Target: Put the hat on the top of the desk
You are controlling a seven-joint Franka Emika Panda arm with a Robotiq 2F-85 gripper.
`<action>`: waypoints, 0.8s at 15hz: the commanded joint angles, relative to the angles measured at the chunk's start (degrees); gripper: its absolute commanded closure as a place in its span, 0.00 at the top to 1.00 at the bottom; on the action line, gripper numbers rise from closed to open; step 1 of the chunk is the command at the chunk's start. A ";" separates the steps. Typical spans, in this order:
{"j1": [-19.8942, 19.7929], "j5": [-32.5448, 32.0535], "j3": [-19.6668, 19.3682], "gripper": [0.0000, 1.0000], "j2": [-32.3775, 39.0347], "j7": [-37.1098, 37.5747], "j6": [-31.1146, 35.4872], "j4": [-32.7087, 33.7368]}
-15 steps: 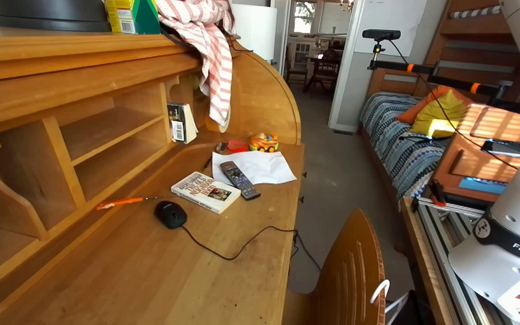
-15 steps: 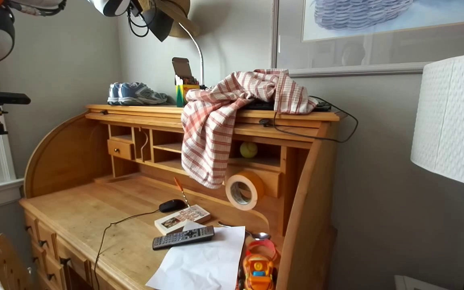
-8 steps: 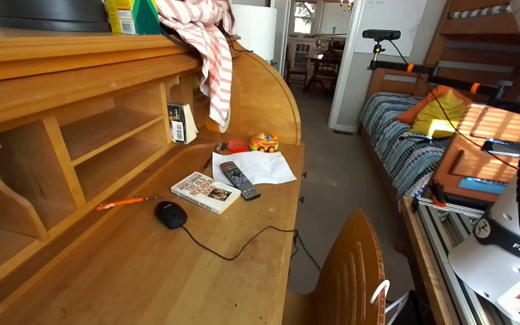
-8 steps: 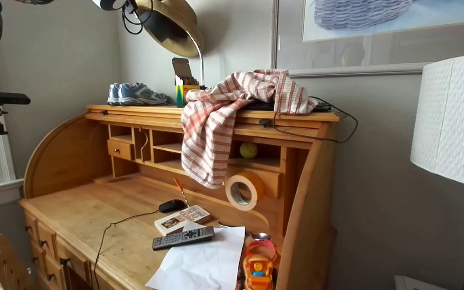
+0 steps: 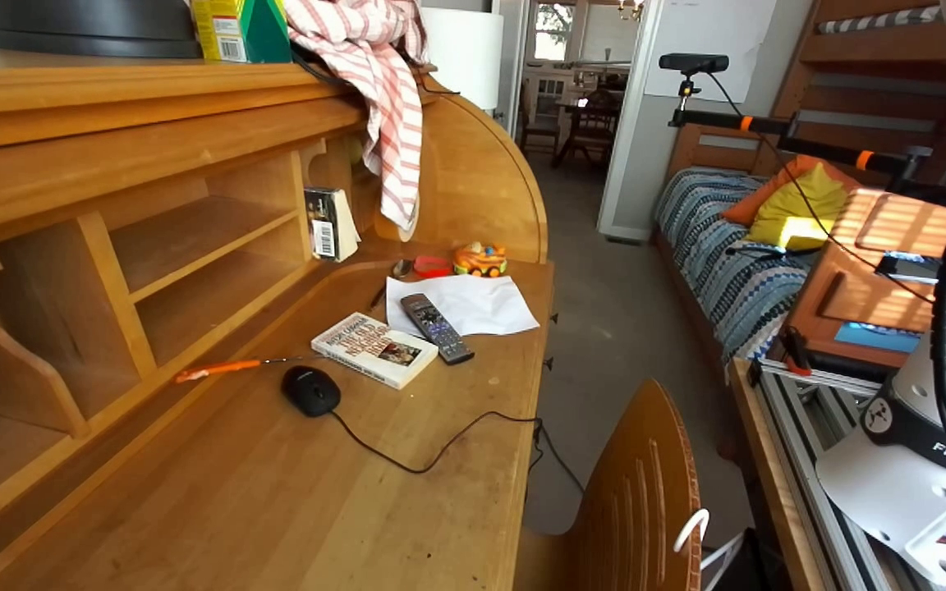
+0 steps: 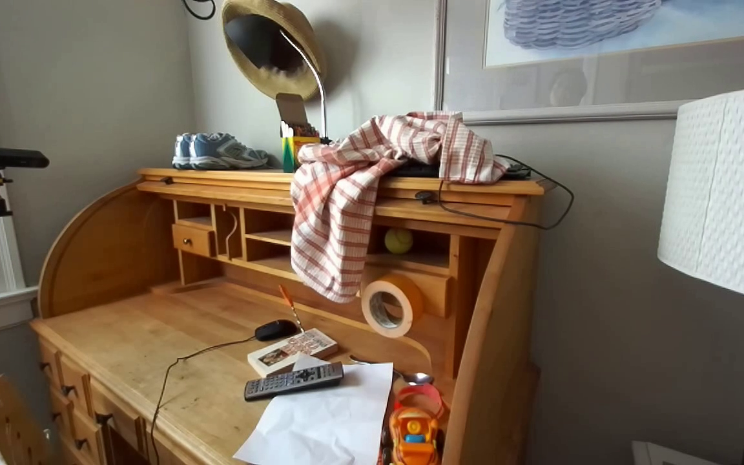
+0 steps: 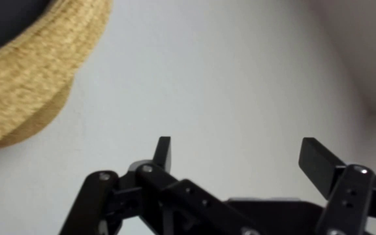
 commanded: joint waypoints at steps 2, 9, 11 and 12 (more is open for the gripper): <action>-8.57 -3.53 4.76 1.00 -5.52 -3.31 -3.91 -4.17; -33.08 -10.18 21.64 1.00 -11.60 -3.22 -15.07 -7.99; -41.11 -14.20 27.43 1.00 -11.44 -2.31 -18.46 -9.56; -45.16 -16.49 30.27 1.00 -10.97 -1.73 -20.07 -10.87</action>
